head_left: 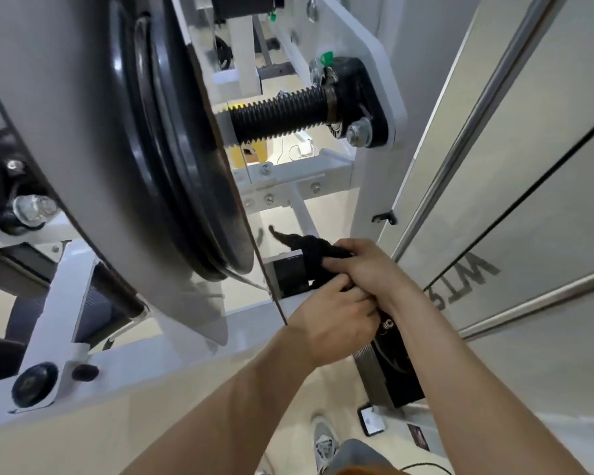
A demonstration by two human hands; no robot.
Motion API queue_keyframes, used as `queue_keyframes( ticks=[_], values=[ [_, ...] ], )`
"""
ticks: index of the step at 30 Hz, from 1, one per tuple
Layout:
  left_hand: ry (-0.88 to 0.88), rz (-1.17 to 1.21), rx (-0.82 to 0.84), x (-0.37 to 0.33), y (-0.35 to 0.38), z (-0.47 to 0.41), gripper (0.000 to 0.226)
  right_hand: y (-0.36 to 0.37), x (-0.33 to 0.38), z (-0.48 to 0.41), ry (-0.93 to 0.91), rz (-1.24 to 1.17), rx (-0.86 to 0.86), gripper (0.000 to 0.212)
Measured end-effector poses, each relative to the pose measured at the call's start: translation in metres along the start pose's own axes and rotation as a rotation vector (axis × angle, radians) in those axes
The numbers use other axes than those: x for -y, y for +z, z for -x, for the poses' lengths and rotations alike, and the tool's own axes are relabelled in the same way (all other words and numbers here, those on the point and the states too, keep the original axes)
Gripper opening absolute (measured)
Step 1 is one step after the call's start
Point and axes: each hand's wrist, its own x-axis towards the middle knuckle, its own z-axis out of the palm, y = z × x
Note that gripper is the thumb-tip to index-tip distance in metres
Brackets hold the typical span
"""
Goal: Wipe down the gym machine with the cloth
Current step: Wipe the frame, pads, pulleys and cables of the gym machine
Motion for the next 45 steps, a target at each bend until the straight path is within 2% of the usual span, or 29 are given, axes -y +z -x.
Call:
queue_keyframes(
  ticks=[2, 4, 5, 8, 9, 12, 14, 17, 19, 22, 24, 27, 28, 30, 32, 34, 38, 40, 42, 43, 45],
  values=[
    [-0.026, 0.033, -0.125, -0.001, 0.001, 0.003, 0.016, 0.0, 0.0, 0.005, 0.065, -0.192, -0.033, 0.01],
    [-0.197, 0.12, -0.253, 0.0, -0.006, 0.005, 0.023, 0.001, 0.012, 0.001, 0.041, -0.322, -0.149, 0.014],
    [-0.276, 0.153, -0.297, 0.0, -0.01, 0.006, 0.024, 0.003, 0.017, 0.001, 0.025, -0.37, -0.143, 0.014],
    [-0.35, 0.213, -0.354, -0.004, -0.021, 0.004, 0.03, 0.009, 0.01, 0.015, 0.044, -0.622, 0.054, 0.026],
    [-0.353, 0.247, -0.378, -0.005, -0.023, 0.005, 0.032, 0.013, -0.002, 0.022, 0.068, -0.619, 0.073, 0.03],
    [-0.348, 0.369, -0.332, -0.004, -0.029, 0.008, 0.039, 0.022, -0.022, 0.047, 0.167, -0.505, -0.037, 0.029],
    [-0.304, 0.442, -0.214, -0.008, -0.027, 0.012, 0.045, 0.017, -0.031, 0.063, 0.097, -0.372, -0.104, 0.025],
    [-0.331, 0.373, -0.176, -0.026, -0.02, 0.025, 0.043, -0.002, -0.043, 0.086, 0.014, -0.195, -0.1, 0.018],
    [-0.391, 0.294, -0.184, -0.029, -0.014, 0.033, 0.043, -0.006, -0.04, 0.095, -0.016, -0.241, -0.106, 0.022],
    [-0.449, 0.157, -0.086, -0.024, -0.008, 0.044, 0.056, 0.015, -0.017, 0.087, -0.076, -0.379, -0.24, 0.038],
    [-0.459, 0.142, -0.05, -0.025, -0.008, 0.056, 0.059, 0.03, -0.014, 0.088, -0.106, -0.329, -0.207, 0.046],
    [-0.425, 0.191, -0.066, -0.03, -0.004, 0.081, 0.066, 0.033, -0.027, 0.106, -0.186, -0.07, -0.141, 0.047],
    [-0.417, 0.183, -0.068, -0.031, -0.002, 0.088, 0.071, 0.032, -0.03, 0.111, -0.228, 0.029, -0.168, 0.045],
    [-0.422, 0.158, -0.076, -0.033, 0.001, 0.096, 0.077, 0.034, -0.03, 0.111, -0.354, 0.175, -0.33, 0.042],
    [-0.433, 0.088, -0.094, -0.036, 0.005, 0.105, 0.07, 0.047, -0.028, 0.109, -0.442, 0.273, -0.438, 0.042],
    [-0.424, 0.031, -0.104, -0.039, 0.008, 0.12, 0.056, 0.068, -0.028, 0.113, -0.504, 0.412, -0.465, 0.041],
    [-0.445, 0.027, -0.101, -0.045, 0.016, 0.17, 0.055, 0.118, -0.036, 0.126, -0.716, 0.697, -0.496, 0.036],
    [-0.452, 0.036, -0.107, -0.04, 0.017, 0.194, 0.056, 0.14, -0.036, 0.131, -0.731, 0.672, -0.434, 0.037],
    [-0.47, 0.04, -0.128, -0.031, 0.015, 0.209, 0.06, 0.134, -0.038, 0.129, -0.742, 0.754, -0.424, 0.039],
    [-0.469, 0.043, -0.128, -0.027, 0.013, 0.211, 0.062, 0.124, -0.039, 0.126, -0.693, 0.81, -0.447, 0.04],
    [-0.446, 0.036, -0.125, -0.023, 0.008, 0.207, 0.064, 0.098, -0.04, 0.121, -0.499, 0.753, -0.559, 0.04]
  ],
)
